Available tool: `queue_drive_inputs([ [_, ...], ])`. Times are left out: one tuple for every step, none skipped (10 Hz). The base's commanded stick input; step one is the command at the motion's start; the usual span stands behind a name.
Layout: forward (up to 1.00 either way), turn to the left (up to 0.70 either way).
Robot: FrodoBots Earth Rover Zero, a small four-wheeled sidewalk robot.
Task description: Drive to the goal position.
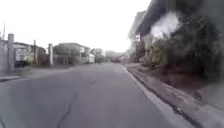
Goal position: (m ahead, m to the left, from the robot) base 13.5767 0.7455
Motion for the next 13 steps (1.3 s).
queue_drive_inputs([
  [1.0,0.0],
  [1.0,0.0],
  [1.0,0.0],
  [1.0,0.0],
  [1.0,0.0],
  [1.0,0.0],
  [1.0,0.0],
  [1.0,0.0],
  [1.0,0.0],
  [1.0,0.0],
  [1.0,0.0],
  [1.0,0.0],
  [1.0,0.0],
])
